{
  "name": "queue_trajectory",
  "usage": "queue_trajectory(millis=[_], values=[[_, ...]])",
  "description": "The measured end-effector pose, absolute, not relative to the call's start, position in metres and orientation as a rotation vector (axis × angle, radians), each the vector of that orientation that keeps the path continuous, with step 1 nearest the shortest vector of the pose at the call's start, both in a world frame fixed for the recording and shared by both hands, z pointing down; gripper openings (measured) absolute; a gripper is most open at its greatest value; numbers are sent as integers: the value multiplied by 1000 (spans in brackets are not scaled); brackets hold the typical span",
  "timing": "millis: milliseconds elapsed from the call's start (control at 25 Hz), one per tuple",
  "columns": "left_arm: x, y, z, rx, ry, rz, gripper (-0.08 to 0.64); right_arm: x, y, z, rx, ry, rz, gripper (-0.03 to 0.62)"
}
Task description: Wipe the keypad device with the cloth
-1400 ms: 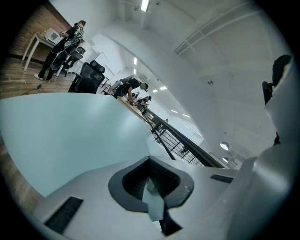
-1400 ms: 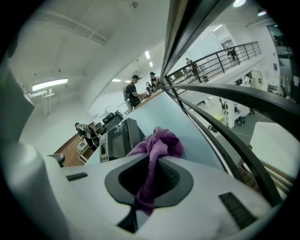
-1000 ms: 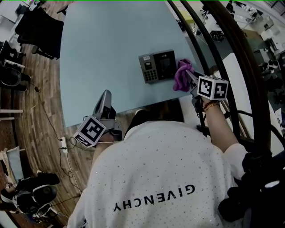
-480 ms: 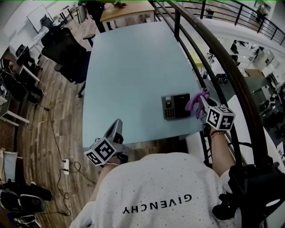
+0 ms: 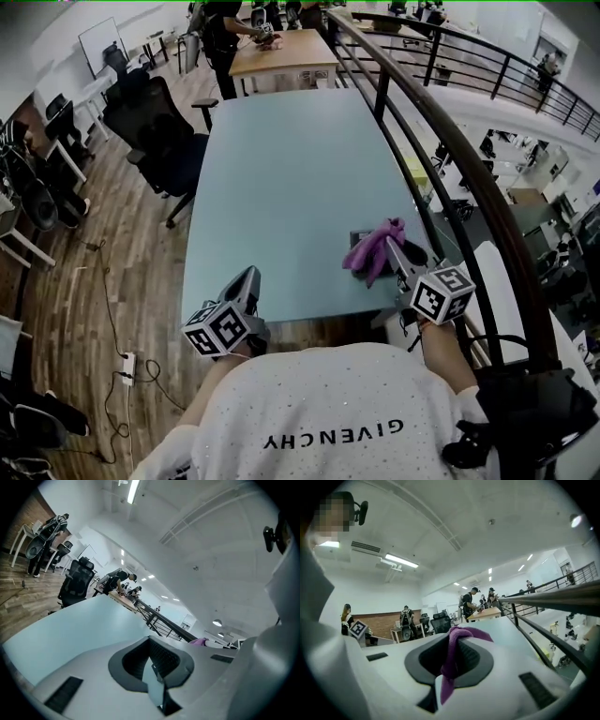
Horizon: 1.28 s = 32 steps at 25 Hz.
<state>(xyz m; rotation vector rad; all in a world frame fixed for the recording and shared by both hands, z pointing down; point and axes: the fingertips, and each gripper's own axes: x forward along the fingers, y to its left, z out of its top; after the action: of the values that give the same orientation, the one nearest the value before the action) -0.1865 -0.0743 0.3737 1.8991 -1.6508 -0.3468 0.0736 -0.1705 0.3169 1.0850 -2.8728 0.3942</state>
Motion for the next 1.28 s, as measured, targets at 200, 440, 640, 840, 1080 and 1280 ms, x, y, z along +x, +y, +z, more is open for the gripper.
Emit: queue_trajectory(millis=[200, 440, 640, 840, 1080, 1280], values=[[-173, -67, 372, 1972, -1633, -285, 3, 36, -123, 341, 926, -2911, 540, 27], [-172, -33, 387, 1961, -1631, -262, 3, 19, -73, 387, 839, -2810, 733, 26], [-189, -9, 405, 1921, -1631, -280, 3, 5, -54, 403, 817, -2775, 778, 25], [-201, 2, 414, 1905, -1624, -292, 3, -6, -44, 412, 805, -2734, 770, 25], [-218, 7, 418, 1910, -1622, -305, 3, -18, -32, 427, 824, -2686, 775, 25], [-228, 4, 422, 1921, -1606, -307, 3, -22, -31, 430, 853, -2662, 768, 25]])
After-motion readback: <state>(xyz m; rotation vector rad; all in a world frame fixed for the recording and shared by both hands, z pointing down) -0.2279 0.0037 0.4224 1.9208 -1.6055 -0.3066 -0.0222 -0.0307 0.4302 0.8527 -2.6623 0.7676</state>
